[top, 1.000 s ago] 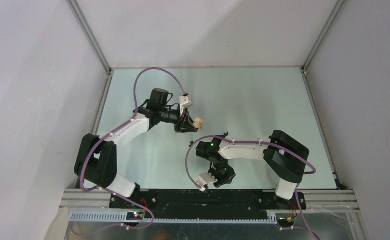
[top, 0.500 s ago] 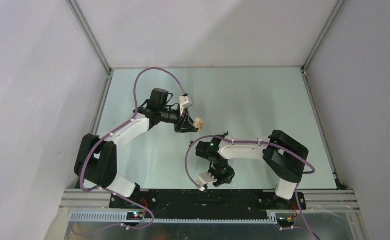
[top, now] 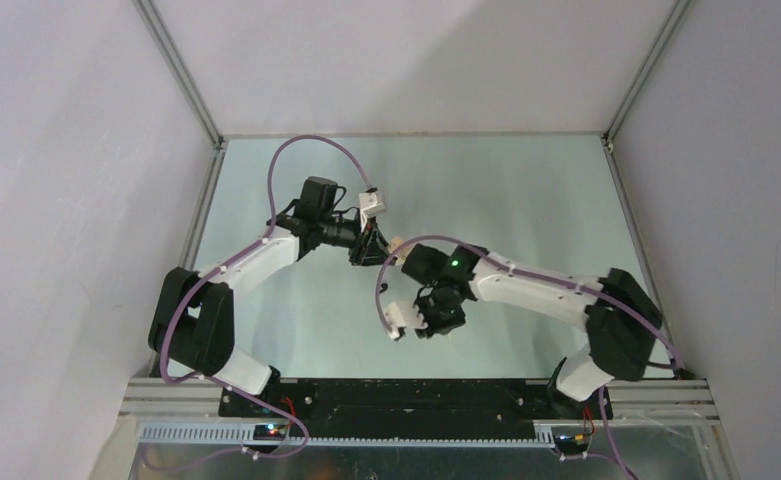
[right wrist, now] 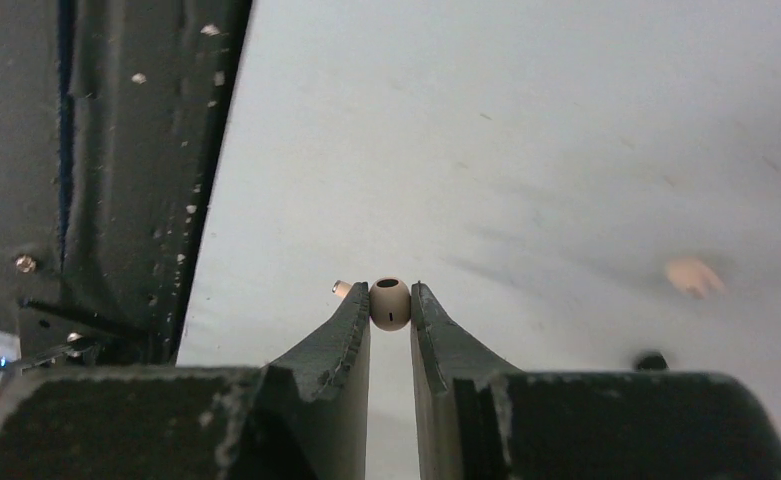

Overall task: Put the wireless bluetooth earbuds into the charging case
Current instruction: Pick up the right earbud from the center of the board, then insert the right earbud into the right side groove of the charging case.

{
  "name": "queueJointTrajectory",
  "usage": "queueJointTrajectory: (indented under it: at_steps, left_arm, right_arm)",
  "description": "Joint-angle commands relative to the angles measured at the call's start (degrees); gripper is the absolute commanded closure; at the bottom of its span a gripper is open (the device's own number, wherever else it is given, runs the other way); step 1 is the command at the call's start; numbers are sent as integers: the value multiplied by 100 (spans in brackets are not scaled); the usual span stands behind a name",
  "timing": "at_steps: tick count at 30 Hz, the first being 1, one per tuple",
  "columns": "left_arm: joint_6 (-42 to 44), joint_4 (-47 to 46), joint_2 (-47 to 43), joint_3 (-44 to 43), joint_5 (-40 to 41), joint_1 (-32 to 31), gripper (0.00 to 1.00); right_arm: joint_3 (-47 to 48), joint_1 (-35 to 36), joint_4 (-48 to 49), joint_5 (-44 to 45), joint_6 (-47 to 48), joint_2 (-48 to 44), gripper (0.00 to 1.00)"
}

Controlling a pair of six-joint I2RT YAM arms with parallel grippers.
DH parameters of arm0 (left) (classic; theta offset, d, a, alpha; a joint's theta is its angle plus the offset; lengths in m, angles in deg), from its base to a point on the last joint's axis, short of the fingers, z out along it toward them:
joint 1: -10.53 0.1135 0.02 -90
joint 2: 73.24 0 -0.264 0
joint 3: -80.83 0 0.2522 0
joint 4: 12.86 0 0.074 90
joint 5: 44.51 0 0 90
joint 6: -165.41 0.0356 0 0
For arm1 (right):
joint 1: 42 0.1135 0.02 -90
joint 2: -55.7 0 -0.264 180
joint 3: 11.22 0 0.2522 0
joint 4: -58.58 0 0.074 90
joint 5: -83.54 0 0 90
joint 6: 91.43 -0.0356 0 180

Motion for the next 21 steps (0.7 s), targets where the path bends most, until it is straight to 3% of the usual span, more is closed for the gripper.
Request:
queueJointTrajectory:
  at_steps: [1,10,16,21]
  left_arm:
    - [-53,-148,-209,28,-268,-31,100]
    - [-1074,-1072,-270,184,-451,-48,100]
    - [-1850,-1331,-264,-7,-779,-53,100]
    - [-2663,-2208,-224,178,-976,-62,100]
  right_arm:
    - [210,-219,655,426,-934,-875,96]
    - [215,-566,2439,1739,-1790,-2111,96]
    - [183,-644,3786,2692,-1884,-2196,97]
    - [0,-584,4637,3067,-1927,-2067,97]
